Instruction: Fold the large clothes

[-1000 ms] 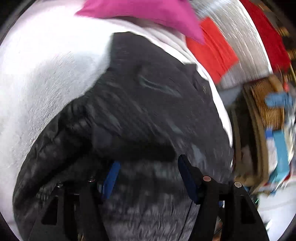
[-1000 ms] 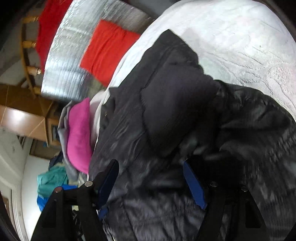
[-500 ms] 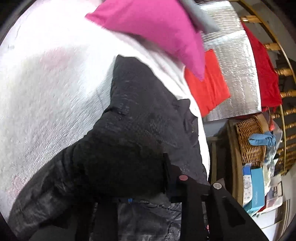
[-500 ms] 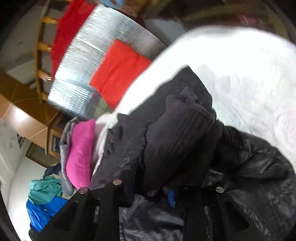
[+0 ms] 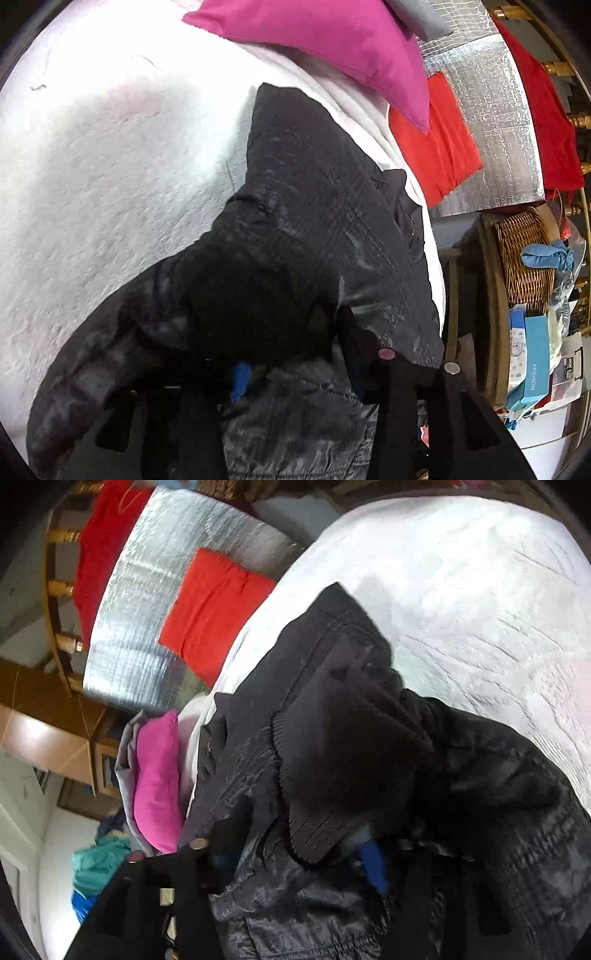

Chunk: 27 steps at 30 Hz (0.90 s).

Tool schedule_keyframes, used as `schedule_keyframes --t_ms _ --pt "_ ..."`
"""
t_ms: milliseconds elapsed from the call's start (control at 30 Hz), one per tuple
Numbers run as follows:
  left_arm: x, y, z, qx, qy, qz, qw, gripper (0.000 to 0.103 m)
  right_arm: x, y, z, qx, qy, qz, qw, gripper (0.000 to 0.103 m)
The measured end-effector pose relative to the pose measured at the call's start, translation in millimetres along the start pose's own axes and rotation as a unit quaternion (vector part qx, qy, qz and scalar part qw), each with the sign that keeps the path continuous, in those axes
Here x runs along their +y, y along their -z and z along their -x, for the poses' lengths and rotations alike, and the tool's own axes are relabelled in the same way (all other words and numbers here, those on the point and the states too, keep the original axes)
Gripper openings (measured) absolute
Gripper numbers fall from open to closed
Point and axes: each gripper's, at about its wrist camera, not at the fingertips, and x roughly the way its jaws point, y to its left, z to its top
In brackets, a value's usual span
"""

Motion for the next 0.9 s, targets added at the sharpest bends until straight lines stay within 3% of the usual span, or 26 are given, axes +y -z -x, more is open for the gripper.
schedule_keyframes --t_ms 100,167,233,333,433,533,567,600,633,733,800,900 --pt "3 6 13 -0.011 -0.003 -0.021 0.9997 0.048 -2 1 -10 0.010 0.018 0.008 1.000 0.060" --pt "1 6 7 -0.014 -0.021 -0.035 0.9991 0.046 4 3 -12 0.009 0.039 0.042 0.998 0.037" --pt "0 5 2 -0.012 -0.027 -0.040 0.9988 0.037 18 6 -7 0.005 0.061 0.076 0.995 0.031" --pt "-3 7 3 -0.009 -0.024 -0.048 0.9985 0.033 29 9 3 -0.013 0.069 0.113 0.991 0.030" --pt "-6 9 0 0.007 -0.039 -0.066 0.9970 0.033 13 7 -11 0.024 0.086 0.088 0.992 0.030" --pt "-10 14 4 0.020 -0.051 -0.084 0.9950 0.034 6 2 -3 0.038 0.060 0.043 0.997 0.038" --pt "-13 16 8 0.024 -0.059 -0.097 0.9932 0.036 6 1 4 0.042 0.053 0.033 0.997 0.049" --pt "-17 19 12 0.029 -0.072 -0.113 0.9906 0.040 8 -1 14 0.048 0.041 0.029 0.998 0.069" --pt "-19 23 18 0.033 -0.080 -0.124 0.9884 0.047 11 -1 23 0.057 0.032 0.034 0.997 0.076" --pt "-29 37 42 0.039 -0.063 -0.174 0.9820 0.049 16 -5 50 0.083 0.007 0.057 0.995 0.077" --pt "-34 40 60 0.034 -0.037 -0.200 0.9786 0.054 15 -13 74 0.057 -0.015 0.065 0.996 0.077" --pt "-31 26 87 -0.019 -0.018 -0.198 0.9799 0.066 4 -28 90 0.006 0.004 0.060 0.998 0.077"
